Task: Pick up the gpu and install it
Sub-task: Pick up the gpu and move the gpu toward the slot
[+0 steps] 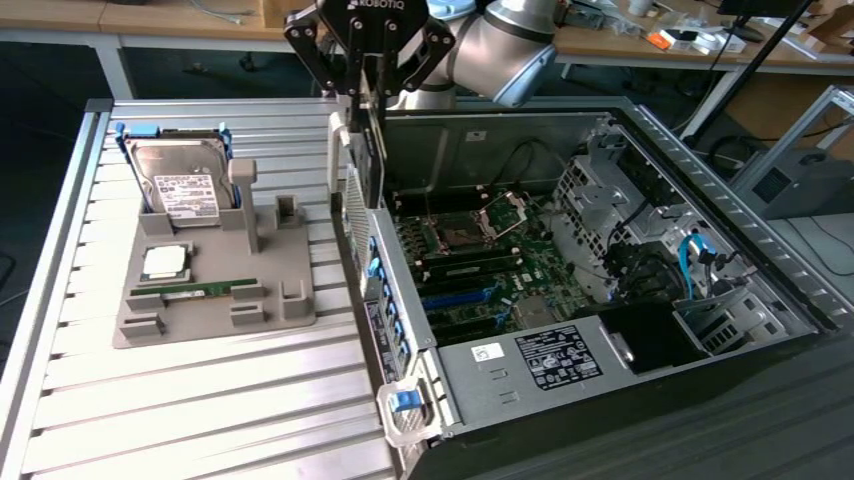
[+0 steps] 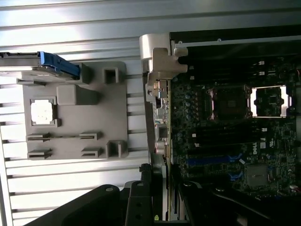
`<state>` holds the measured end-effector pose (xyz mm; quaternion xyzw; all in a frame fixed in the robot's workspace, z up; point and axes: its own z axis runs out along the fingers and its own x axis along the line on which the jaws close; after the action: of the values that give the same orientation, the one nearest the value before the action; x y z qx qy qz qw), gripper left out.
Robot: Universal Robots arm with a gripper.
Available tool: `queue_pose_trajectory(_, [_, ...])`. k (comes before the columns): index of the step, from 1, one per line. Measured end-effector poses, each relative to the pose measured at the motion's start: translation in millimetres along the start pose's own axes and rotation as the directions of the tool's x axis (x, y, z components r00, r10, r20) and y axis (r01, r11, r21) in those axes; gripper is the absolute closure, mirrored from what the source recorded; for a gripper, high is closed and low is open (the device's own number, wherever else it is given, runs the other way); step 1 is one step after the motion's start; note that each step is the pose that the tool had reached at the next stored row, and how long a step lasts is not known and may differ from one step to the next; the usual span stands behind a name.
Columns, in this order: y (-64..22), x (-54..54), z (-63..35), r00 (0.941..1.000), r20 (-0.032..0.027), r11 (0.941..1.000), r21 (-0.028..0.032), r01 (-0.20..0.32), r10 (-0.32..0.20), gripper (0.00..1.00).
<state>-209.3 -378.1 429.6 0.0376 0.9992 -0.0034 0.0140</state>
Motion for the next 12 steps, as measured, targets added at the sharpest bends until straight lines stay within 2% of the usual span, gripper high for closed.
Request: queue_pose_trajectory(12, [0.5, -6.3, 0.2, 1.0000, 0.0000, 1.0000, 0.0000, 0.000, 0.000, 0.73])
